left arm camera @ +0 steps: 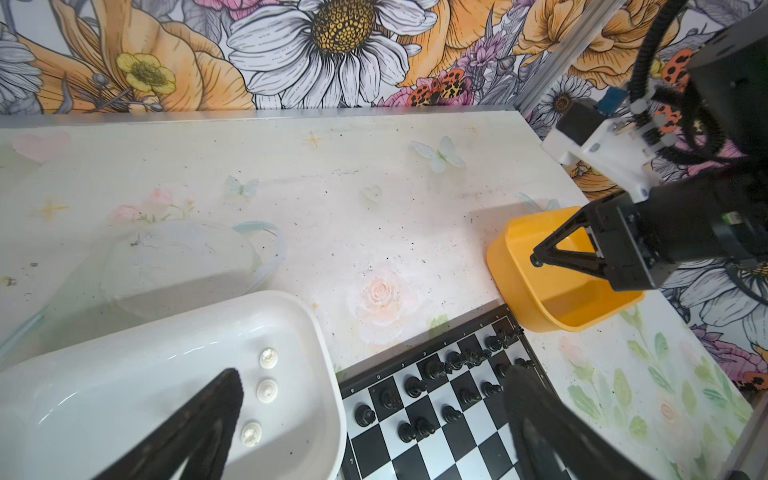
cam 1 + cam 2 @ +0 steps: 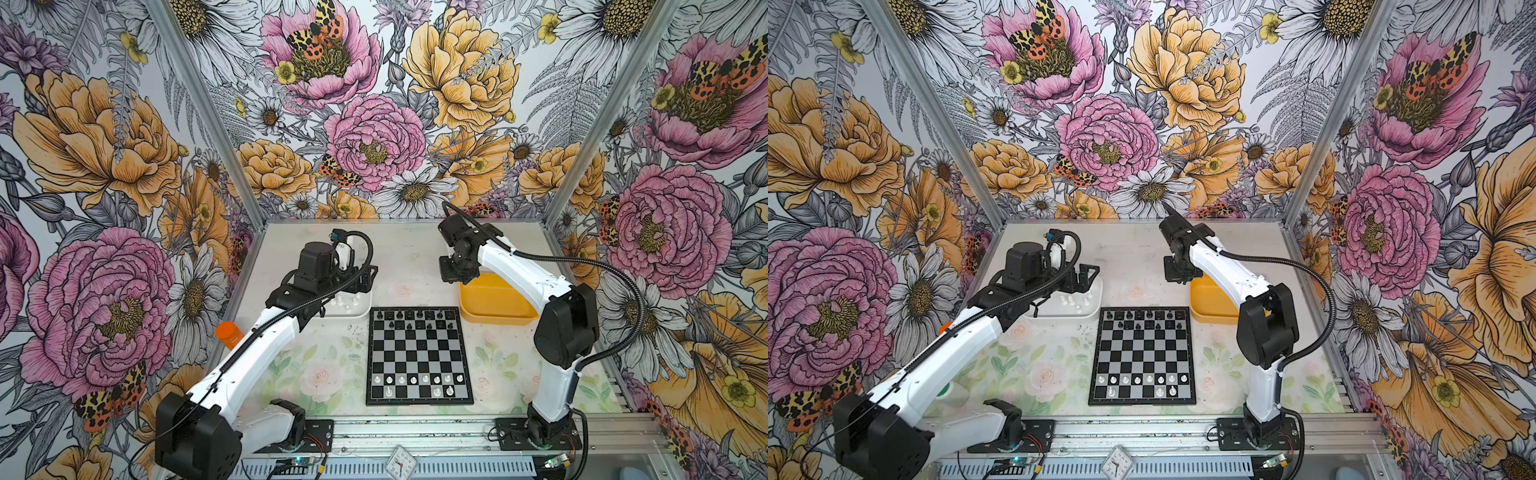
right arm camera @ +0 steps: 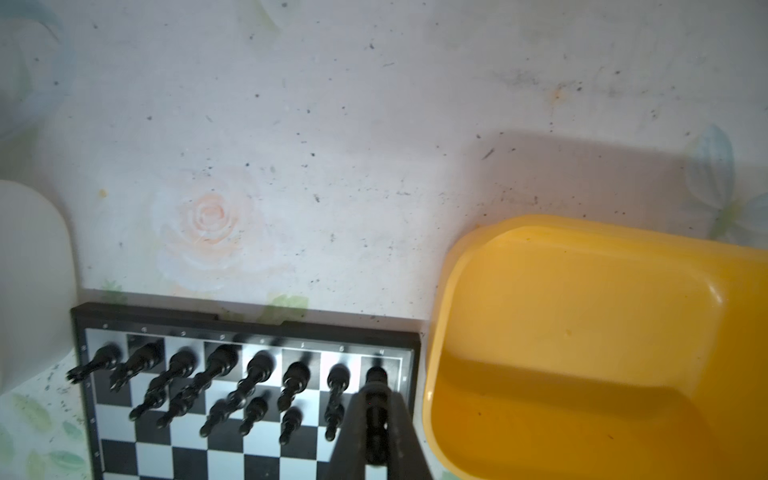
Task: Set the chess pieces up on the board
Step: 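Grasp the black pawn with the right gripper while the left arm moves, then carry the black pawn with the right gripper over the board's black pawn row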
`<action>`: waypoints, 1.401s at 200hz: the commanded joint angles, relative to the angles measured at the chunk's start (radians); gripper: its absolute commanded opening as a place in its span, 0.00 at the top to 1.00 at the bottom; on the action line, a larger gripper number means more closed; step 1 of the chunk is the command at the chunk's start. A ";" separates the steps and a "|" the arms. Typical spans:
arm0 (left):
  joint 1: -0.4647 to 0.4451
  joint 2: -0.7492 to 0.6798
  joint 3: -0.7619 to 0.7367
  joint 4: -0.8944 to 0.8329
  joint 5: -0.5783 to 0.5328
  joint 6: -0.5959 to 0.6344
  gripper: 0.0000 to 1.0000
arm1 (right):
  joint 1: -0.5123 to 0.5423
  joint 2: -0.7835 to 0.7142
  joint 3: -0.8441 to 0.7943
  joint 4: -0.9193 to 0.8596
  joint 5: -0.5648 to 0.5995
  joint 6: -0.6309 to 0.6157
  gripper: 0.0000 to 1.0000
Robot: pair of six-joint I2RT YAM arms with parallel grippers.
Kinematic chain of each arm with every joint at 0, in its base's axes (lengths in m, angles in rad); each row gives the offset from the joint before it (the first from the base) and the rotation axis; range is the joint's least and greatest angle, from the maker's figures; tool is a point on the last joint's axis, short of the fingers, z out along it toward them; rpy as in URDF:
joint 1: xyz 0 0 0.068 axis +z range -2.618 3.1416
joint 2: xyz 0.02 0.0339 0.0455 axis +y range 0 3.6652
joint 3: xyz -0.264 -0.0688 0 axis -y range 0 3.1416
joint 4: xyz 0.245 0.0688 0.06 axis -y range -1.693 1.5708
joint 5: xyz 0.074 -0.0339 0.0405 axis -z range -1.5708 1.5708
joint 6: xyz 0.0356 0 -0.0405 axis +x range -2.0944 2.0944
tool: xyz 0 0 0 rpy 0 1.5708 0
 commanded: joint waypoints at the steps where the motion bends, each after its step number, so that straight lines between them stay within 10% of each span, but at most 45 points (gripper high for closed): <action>1: 0.002 -0.110 -0.035 -0.066 -0.070 -0.014 0.01 | 0.056 -0.033 0.045 -0.039 0.007 0.031 0.93; 133: -0.094 -0.693 -0.139 -0.437 -0.357 -0.351 0.01 | 0.326 0.116 0.205 -0.038 -0.095 -0.025 0.93; 280: -0.116 -0.603 -0.057 -0.437 -0.400 -0.324 0.01 | 0.438 0.283 0.219 -0.025 -0.140 -0.060 0.93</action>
